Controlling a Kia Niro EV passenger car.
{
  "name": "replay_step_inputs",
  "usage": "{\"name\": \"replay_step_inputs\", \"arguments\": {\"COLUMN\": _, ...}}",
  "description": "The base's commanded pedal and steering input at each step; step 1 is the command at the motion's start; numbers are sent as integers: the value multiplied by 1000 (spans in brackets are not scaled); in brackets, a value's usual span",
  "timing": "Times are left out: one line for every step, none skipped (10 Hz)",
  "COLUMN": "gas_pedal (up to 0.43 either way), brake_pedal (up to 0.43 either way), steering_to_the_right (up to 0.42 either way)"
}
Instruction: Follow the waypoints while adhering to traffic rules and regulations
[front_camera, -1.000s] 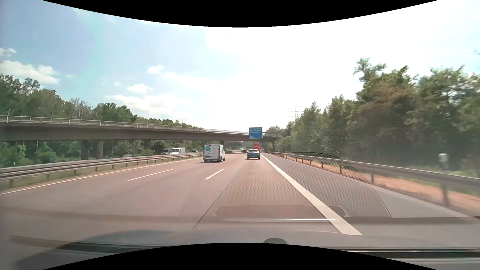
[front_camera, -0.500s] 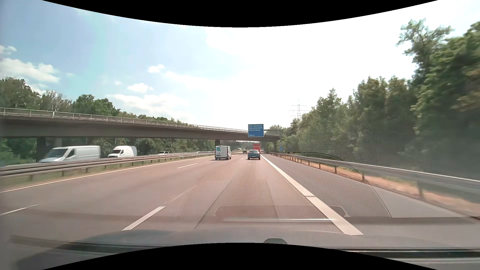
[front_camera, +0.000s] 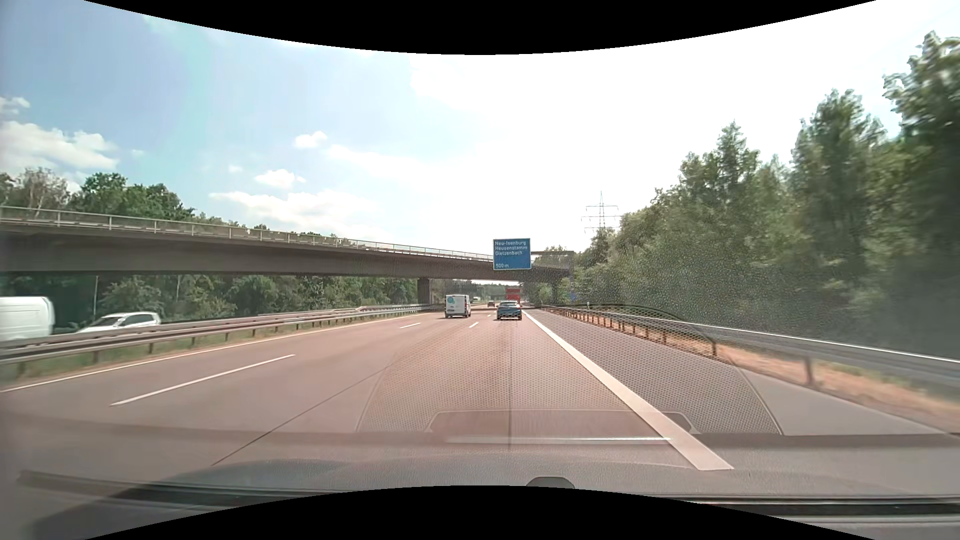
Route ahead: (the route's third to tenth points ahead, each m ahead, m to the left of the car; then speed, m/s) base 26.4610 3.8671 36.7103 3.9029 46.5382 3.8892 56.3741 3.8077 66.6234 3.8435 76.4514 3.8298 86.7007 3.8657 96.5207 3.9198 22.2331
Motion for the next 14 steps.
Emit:
{"name": "replay_step_inputs", "arguments": {"gas_pedal": 157, "brake_pedal": 0, "steering_to_the_right": -5}}
{"name": "replay_step_inputs", "arguments": {"gas_pedal": 157, "brake_pedal": 0, "steering_to_the_right": -5}}
{"name": "replay_step_inputs", "arguments": {"gas_pedal": 138, "brake_pedal": 0, "steering_to_the_right": -4}}
{"name": "replay_step_inputs", "arguments": {"gas_pedal": 138, "brake_pedal": 0, "steering_to_the_right": -5}}
{"name": "replay_step_inputs", "arguments": {"gas_pedal": 138, "brake_pedal": 0, "steering_to_the_right": -4}}
{"name": "replay_step_inputs", "arguments": {"gas_pedal": 130, "brake_pedal": 0, "steering_to_the_right": -5}}
{"name": "replay_step_inputs", "arguments": {"gas_pedal": 130, "brake_pedal": 0, "steering_to_the_right": -4}}
{"name": "replay_step_inputs", "arguments": {"gas_pedal": 130, "brake_pedal": 0, "steering_to_the_right": -4}}
{"name": "replay_step_inputs", "arguments": {"gas_pedal": 130, "brake_pedal": 0, "steering_to_the_right": -4}}
{"name": "replay_step_inputs", "arguments": {"gas_pedal": 130, "brake_pedal": 0, "steering_to_the_right": -4}}
{"name": "replay_step_inputs", "arguments": {"gas_pedal": 130, "brake_pedal": 0, "steering_to_the_right": -5}}
{"name": "replay_step_inputs", "arguments": {"gas_pedal": 130, "brake_pedal": 0, "steering_to_the_right": -5}}
{"name": "replay_step_inputs", "arguments": {"gas_pedal": 130, "brake_pedal": 0, "steering_to_the_right": -5}}
{"name": "replay_step_inputs", "arguments": {"gas_pedal": 130, "brake_pedal": 0, "steering_to_the_right": -5}}
